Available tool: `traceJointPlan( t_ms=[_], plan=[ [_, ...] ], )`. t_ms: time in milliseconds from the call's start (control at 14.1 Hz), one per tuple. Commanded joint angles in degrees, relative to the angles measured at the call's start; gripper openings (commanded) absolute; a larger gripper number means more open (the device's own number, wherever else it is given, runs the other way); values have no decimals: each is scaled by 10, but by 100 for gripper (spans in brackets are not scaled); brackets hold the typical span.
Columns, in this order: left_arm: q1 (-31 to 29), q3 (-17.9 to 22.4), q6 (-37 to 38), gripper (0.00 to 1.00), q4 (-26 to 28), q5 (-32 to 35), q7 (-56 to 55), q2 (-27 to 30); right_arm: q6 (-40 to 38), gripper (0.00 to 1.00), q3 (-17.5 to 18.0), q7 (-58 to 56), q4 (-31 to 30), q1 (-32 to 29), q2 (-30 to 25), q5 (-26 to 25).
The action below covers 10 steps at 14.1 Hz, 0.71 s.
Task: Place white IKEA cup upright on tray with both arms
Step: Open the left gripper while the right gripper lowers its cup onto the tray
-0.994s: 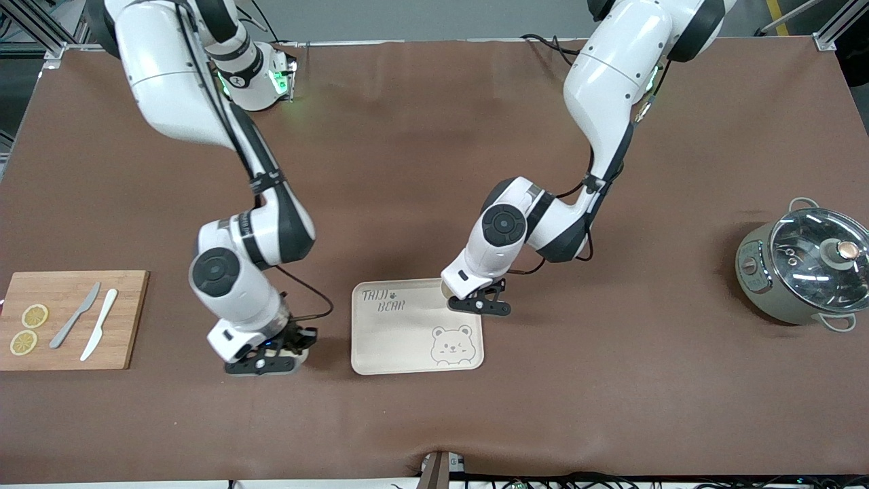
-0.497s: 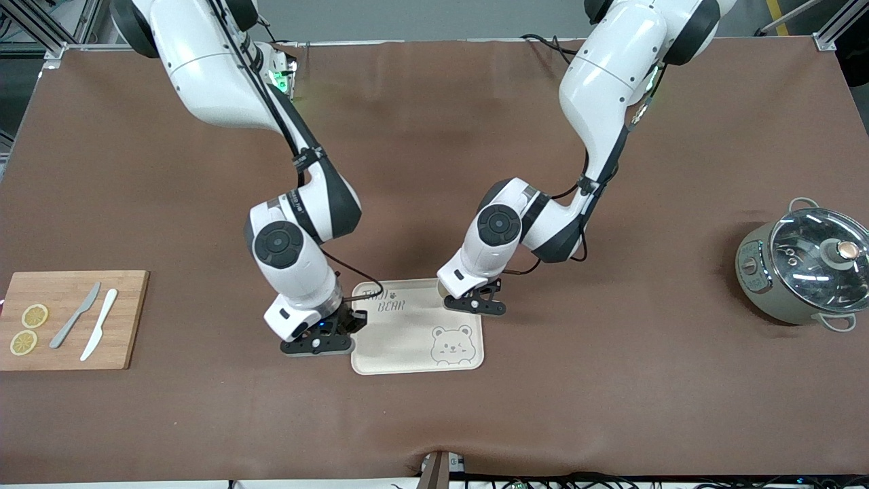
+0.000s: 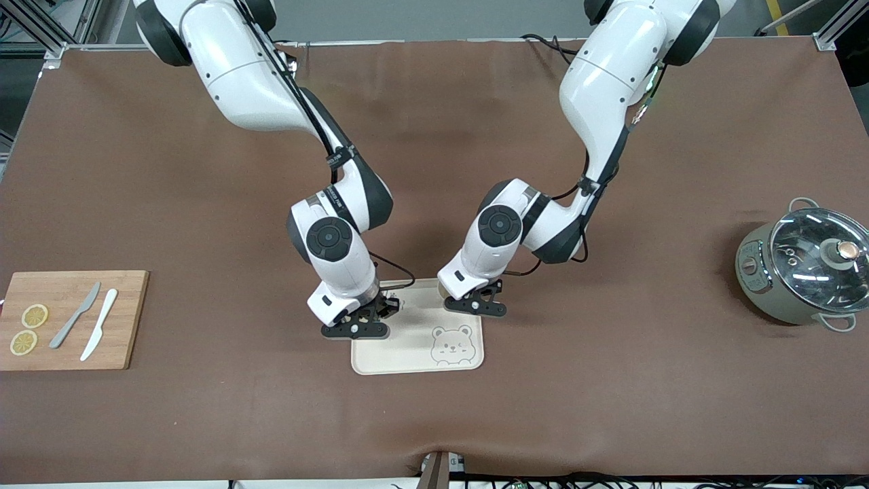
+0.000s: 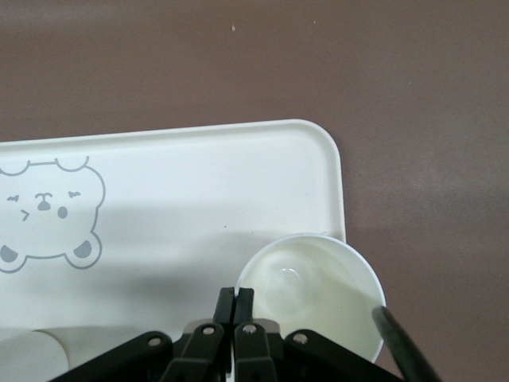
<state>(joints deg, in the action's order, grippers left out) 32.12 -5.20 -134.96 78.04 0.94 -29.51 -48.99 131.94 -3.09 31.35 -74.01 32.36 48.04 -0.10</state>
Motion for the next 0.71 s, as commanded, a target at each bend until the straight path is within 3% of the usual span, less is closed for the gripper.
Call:
traceJointPlan(
  t_ms=[0,71,142,213,426,639],
  plan=[
    [-1,2,10,100,-8,-43,-29,17,-6,0,-4,25,16,5,9,-8],
    [-2,5,35,100,-8,-58,-31,32,-9,15,-3,25,17,4,8,-7],
    [-8,5,78,100,-10,-59,-28,46,-12,43,-3,25,17,1,7,-6],
    [-29,4,127,100,-17,-59,-20,72,-13,99,-3,25,17,0,6,-6],
    [-97,9,205,100,-16,-52,118,143,-33,100,-3,23,21,-12,-4,-3],
    [-184,12,229,100,-12,-51,256,166,-128,100,0,20,90,-41,-6,-3]
  ],
)
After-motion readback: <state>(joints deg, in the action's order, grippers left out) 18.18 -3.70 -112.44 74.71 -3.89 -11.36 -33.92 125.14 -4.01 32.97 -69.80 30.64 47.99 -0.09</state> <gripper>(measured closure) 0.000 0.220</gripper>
